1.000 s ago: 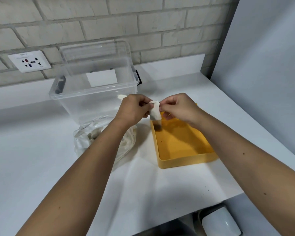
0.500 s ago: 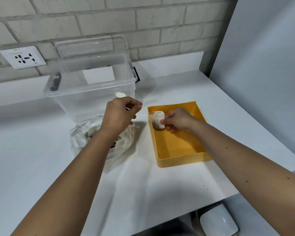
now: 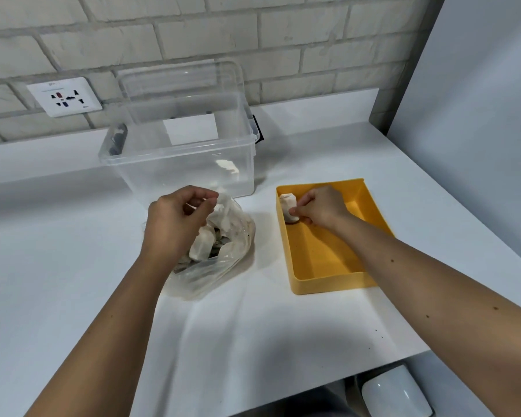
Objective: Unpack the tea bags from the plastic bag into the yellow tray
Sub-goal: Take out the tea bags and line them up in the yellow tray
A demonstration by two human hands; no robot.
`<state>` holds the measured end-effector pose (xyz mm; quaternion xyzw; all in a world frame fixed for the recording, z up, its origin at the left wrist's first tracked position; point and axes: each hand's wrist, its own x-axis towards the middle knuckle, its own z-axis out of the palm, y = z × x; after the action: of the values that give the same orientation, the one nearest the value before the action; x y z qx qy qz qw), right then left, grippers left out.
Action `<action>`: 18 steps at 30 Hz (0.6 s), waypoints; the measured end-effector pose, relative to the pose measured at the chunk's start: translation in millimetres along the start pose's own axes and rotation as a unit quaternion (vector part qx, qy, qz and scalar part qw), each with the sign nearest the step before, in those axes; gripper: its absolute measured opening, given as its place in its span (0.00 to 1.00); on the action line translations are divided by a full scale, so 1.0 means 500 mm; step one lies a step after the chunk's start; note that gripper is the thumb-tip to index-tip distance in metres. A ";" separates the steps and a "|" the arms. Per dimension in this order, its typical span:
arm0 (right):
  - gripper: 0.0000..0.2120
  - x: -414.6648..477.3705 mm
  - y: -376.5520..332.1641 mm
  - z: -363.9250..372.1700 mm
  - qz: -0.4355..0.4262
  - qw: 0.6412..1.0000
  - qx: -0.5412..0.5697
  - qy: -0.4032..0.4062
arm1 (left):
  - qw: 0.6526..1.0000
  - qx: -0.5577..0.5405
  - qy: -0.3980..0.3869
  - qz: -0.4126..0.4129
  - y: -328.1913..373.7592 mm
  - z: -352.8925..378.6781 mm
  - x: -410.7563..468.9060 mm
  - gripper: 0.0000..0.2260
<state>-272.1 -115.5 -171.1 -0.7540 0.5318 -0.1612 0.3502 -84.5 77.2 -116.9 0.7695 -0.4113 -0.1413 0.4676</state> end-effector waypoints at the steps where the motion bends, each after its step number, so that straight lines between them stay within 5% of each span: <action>1: 0.10 -0.001 0.000 0.002 -0.001 1.000 -0.003 0.005 | 1.000 0.002 0.002 -0.004 -0.006 -0.006 -0.003 0.03; 7: 0.10 -0.013 -0.009 -0.009 -0.022 0.996 -0.054 0.070 | 1.000 0.024 0.008 -0.004 -0.031 -0.033 -0.021 0.03; 12: 0.09 -0.075 -0.102 -0.014 -0.110 0.985 0.010 0.135 | 0.984 0.174 -0.035 -0.005 -0.054 -0.048 -0.021 0.04; 18: 0.07 -0.157 -0.203 0.053 -0.213 0.976 0.031 -0.019 | 0.932 0.355 -0.046 -0.064 -0.046 0.008 -0.033 0.14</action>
<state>-215.9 -14.8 -108.6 -0.8419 0.3469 -0.2342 0.3407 -85.7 92.3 -140.9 0.9026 -0.4055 -0.0511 0.1348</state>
